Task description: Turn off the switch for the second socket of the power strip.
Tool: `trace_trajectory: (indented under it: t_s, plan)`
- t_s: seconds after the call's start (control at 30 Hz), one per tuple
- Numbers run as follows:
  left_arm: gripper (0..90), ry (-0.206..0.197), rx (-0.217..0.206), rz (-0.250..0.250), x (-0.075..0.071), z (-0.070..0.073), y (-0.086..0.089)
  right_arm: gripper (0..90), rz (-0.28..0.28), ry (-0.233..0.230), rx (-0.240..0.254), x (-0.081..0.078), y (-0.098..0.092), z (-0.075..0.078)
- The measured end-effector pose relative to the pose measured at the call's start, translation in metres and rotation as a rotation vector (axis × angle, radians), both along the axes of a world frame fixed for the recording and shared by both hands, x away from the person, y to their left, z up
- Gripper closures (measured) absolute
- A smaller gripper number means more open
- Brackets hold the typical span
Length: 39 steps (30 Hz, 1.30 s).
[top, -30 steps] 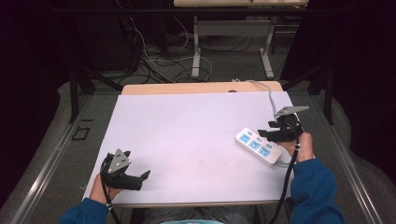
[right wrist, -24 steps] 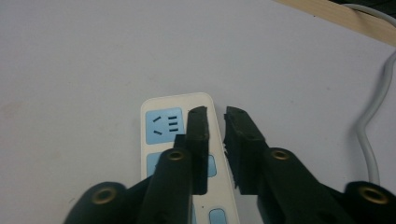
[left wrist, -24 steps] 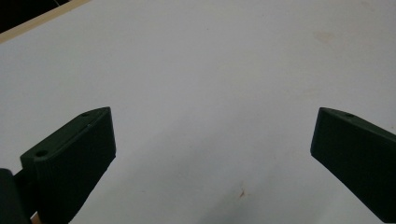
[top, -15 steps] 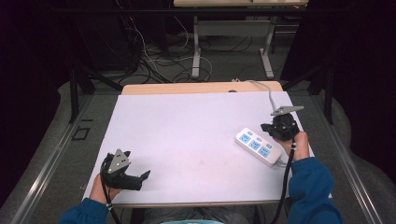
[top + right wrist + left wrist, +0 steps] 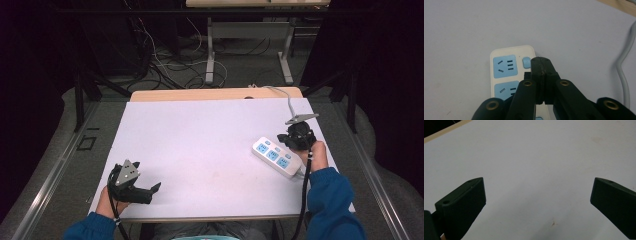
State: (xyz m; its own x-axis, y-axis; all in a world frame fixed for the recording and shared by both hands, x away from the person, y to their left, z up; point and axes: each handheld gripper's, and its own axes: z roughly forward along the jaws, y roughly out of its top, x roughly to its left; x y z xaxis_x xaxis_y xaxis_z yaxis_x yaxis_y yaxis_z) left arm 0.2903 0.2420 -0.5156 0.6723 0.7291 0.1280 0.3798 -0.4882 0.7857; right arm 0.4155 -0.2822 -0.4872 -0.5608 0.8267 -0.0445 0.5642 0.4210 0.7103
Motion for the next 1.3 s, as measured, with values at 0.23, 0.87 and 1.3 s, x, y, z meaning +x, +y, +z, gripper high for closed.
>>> trace_trajectory:
  t_s: [0.23,0.87,1.3]
  plan:
    - [0.2,0.001,0.001,0.0,0.0,0.0,0.0,90.0,-0.012,0.023,-0.041,0.003,0.002,-0.008]
    - [0.2,0.001,-0.001,-0.002,0.0,0.0,0.0,90.0,-0.014,0.107,-0.099,0.007,0.009,-0.026]
    - [0.2,0.002,0.001,-0.002,0.0,0.0,0.0,90.0,-0.017,0.135,-0.078,0.007,0.011,-0.029]
